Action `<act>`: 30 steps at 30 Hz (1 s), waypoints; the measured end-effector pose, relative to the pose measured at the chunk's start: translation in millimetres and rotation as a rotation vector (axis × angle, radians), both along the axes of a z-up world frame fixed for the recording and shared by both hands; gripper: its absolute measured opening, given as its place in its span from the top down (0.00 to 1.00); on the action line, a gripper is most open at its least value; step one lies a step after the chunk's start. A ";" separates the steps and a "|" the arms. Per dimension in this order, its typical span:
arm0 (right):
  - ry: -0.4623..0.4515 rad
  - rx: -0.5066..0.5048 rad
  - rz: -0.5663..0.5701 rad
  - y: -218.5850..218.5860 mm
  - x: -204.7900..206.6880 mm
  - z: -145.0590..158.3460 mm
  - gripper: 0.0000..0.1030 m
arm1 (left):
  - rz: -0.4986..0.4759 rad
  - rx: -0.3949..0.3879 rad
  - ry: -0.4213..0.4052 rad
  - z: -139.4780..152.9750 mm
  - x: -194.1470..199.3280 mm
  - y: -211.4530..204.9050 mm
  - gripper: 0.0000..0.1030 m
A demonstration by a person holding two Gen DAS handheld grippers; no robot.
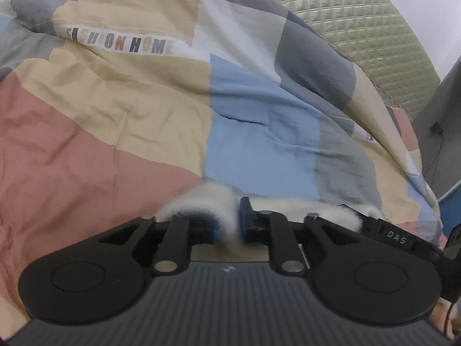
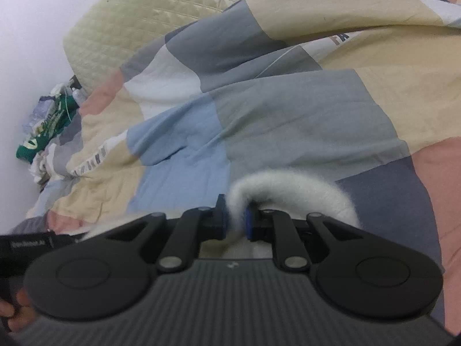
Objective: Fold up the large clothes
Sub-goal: 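Lay the sweater flat on the bed and open both grippers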
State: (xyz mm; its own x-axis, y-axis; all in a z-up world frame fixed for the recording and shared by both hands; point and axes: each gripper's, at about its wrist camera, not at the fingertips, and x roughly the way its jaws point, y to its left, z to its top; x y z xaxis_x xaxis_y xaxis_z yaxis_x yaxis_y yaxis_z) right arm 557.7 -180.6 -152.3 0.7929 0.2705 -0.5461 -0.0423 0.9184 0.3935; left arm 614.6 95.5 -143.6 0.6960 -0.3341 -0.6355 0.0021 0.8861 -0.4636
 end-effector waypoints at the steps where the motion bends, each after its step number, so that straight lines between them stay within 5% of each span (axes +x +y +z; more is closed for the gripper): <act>1: 0.001 -0.001 -0.004 1.3 -2.4 2.7 0.85 | -0.012 -0.003 0.001 12.7 -11.8 -0.1 0.57; 2: 0.004 -0.001 -0.006 1.8 -3.7 5.4 0.83 | -0.025 -0.019 0.005 22.3 -21.6 -0.7 0.42; 4: 0.012 -0.002 -0.015 -0.6 -6.6 14.4 0.78 | -0.044 -0.023 0.002 38.5 -37.0 -2.6 0.35; 8: 0.004 0.035 -0.006 -1.7 -34.4 39.6 0.45 | -0.039 0.007 -0.014 65.0 -71.5 -5.0 0.33; 20: -0.100 0.039 0.026 -4.9 -212.0 123.8 0.44 | 0.029 0.059 -0.109 146.5 -279.5 6.2 0.33; 30: 0.004 -0.017 0.000 -10.5 -380.7 127.5 0.44 | 0.133 0.128 -0.041 131.1 -463.5 12.2 0.33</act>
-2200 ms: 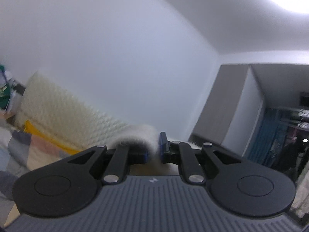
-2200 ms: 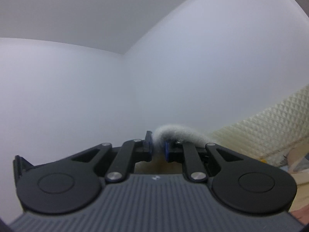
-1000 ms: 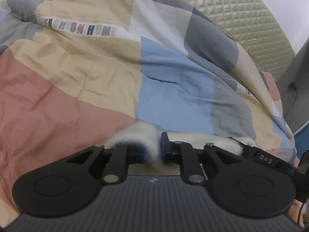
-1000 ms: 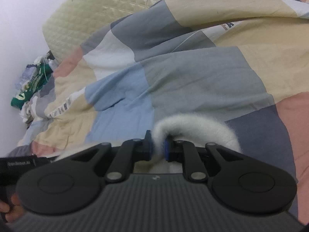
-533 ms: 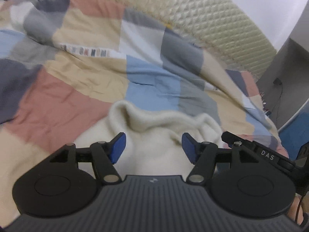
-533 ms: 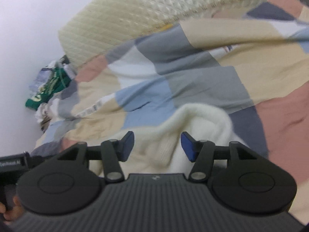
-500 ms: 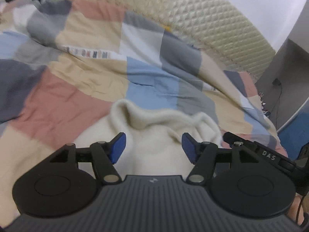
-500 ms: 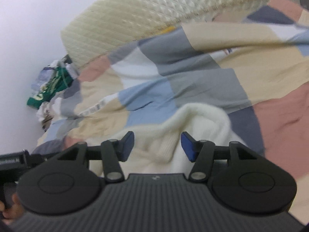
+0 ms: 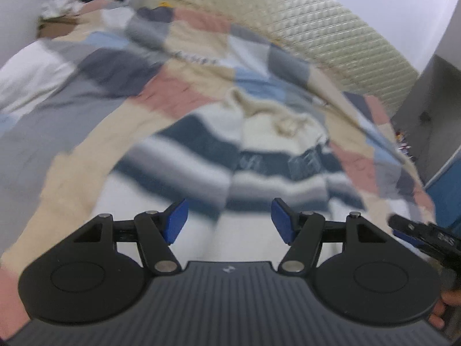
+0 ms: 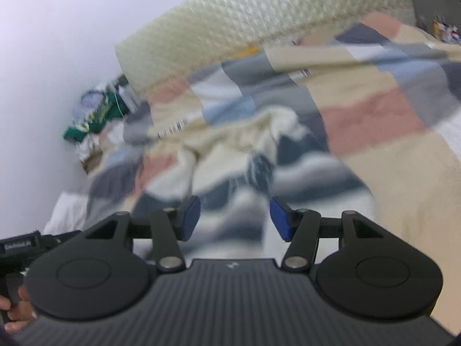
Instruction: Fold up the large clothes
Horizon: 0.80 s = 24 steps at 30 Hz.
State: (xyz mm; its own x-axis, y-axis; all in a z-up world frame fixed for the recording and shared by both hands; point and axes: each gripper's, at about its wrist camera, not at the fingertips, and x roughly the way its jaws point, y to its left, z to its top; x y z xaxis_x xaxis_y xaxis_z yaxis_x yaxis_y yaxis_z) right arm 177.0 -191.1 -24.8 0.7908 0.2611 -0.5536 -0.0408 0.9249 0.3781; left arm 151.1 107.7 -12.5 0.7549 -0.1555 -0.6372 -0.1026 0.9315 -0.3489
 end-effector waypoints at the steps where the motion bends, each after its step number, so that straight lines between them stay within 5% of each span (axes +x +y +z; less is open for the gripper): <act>1: 0.020 -0.003 0.001 -1.1 -12.6 -5.0 0.44 | 0.019 -0.001 0.015 -6.1 -13.6 3.7 0.33; 10: 0.188 -0.005 0.012 3.7 -62.0 -56.6 0.44 | 0.113 -0.022 0.108 -54.3 -63.8 24.4 0.33; 19: 0.243 -0.192 0.087 33.5 -51.5 -83.6 0.47 | 0.142 0.129 0.166 -70.0 -56.8 11.1 0.34; 24: 0.224 -0.237 0.023 28.5 -54.6 -81.4 0.84 | 0.124 0.208 0.207 -77.4 -55.0 0.2 0.34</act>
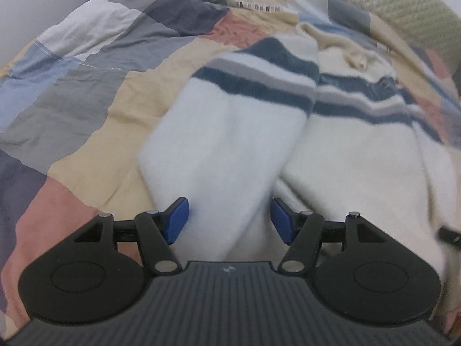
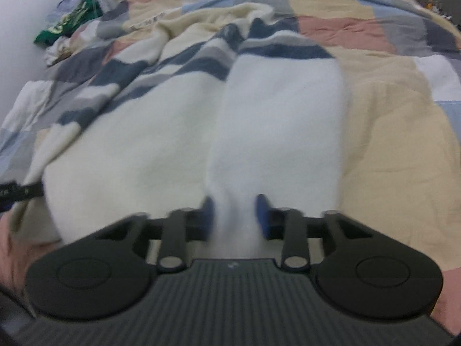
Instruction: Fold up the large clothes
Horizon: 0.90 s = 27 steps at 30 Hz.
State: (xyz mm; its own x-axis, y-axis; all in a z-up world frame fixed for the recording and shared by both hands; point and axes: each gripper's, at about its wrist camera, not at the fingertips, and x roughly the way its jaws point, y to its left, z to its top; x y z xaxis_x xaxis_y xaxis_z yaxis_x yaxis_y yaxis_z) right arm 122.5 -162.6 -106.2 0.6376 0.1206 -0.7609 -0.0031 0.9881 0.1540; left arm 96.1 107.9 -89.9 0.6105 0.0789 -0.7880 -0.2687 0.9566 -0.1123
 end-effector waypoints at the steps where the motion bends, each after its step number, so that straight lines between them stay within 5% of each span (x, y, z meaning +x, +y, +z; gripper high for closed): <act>1: -0.014 0.007 -0.018 -4.3 -1.5 2.7 0.87 | 0.006 0.016 0.008 -1.4 0.6 -0.9 0.36; 5: -0.080 0.014 -0.114 -24.4 -5.0 19.6 0.91 | 0.040 0.015 0.016 -3.0 0.5 6.4 0.65; 8: -0.092 0.061 -0.170 -48.7 -0.1 33.5 0.91 | 0.080 -0.050 -0.001 5.3 0.8 26.3 0.77; 12: -0.159 0.011 -0.192 -82.5 12.8 70.4 0.91 | 0.162 -0.087 -0.044 34.6 10.1 71.9 0.80; 21: -0.315 -0.141 -0.283 -202.2 92.4 166.6 0.92 | 0.304 0.133 -0.200 143.1 101.3 170.3 0.81; 27: -0.297 -0.214 -0.431 -284.1 166.2 155.7 0.92 | 0.386 0.232 -0.174 134.1 200.4 215.9 0.80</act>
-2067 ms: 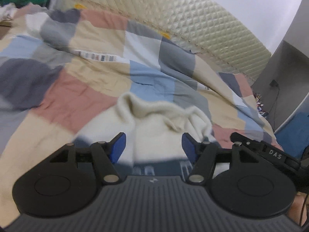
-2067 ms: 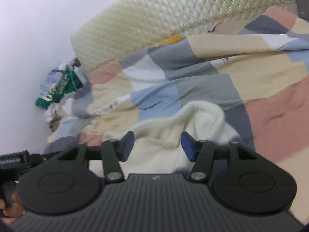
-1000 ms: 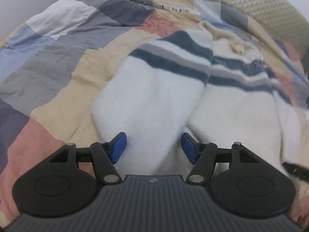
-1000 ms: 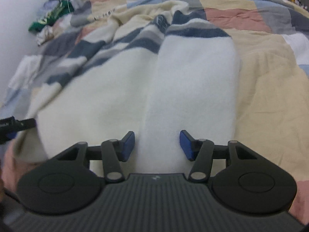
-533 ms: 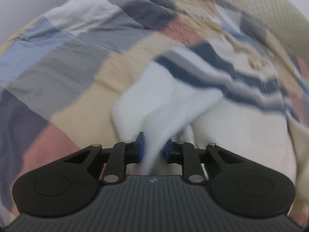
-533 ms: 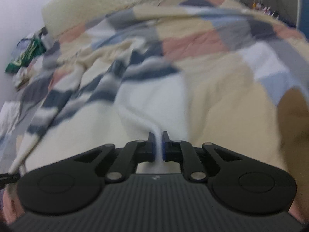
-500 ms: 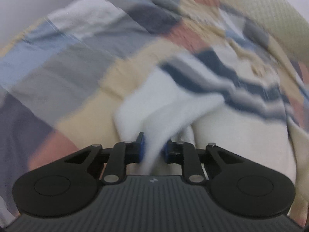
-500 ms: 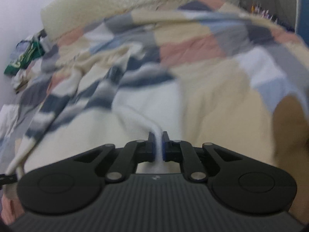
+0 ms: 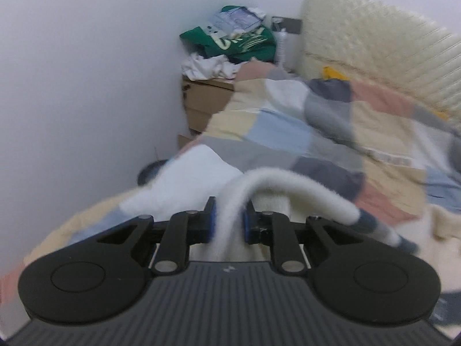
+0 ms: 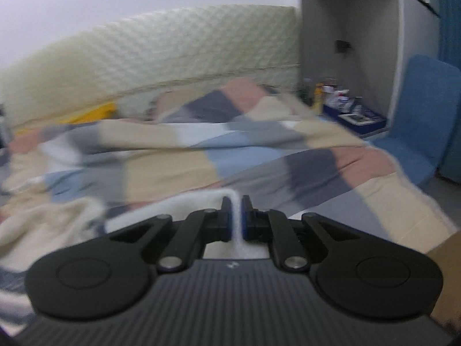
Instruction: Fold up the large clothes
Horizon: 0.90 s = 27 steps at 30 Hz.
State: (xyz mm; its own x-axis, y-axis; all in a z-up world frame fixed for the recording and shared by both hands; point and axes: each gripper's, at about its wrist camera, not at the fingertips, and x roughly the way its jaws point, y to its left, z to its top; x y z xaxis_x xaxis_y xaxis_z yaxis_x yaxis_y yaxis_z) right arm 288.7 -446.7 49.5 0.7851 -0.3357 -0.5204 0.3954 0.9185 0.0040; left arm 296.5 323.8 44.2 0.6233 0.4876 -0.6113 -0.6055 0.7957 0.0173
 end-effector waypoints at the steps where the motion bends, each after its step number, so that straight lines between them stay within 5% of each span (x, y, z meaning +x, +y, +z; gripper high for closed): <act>1: 0.020 -0.007 -0.027 -10.7 10.6 -10.9 0.92 | 0.015 0.006 0.015 -12.3 15.7 8.8 0.80; 7: 0.128 0.079 -0.169 -73.9 60.6 -108.4 0.91 | 0.057 -0.034 0.083 -101.2 65.3 55.1 0.79; 14: 0.148 0.137 -0.240 -91.4 70.5 -179.0 0.87 | 0.025 -0.009 0.088 -129.3 85.4 69.5 0.74; 16: 0.143 0.146 -0.247 -88.7 66.1 -183.0 0.87 | 0.016 -0.012 0.095 -127.4 84.3 68.1 0.68; 19: 0.158 0.143 -0.246 -82.3 62.7 -176.1 0.80 | 0.046 -0.087 0.098 -120.2 67.3 62.4 0.28; 23: 0.123 0.172 -0.218 -65.4 43.2 -150.6 0.57 | 0.002 -0.111 0.078 -107.7 29.1 38.9 0.28; 27: 0.069 0.216 -0.149 -35.2 15.4 -118.0 0.56 | -0.082 -0.115 0.072 -93.0 -20.0 -2.1 0.28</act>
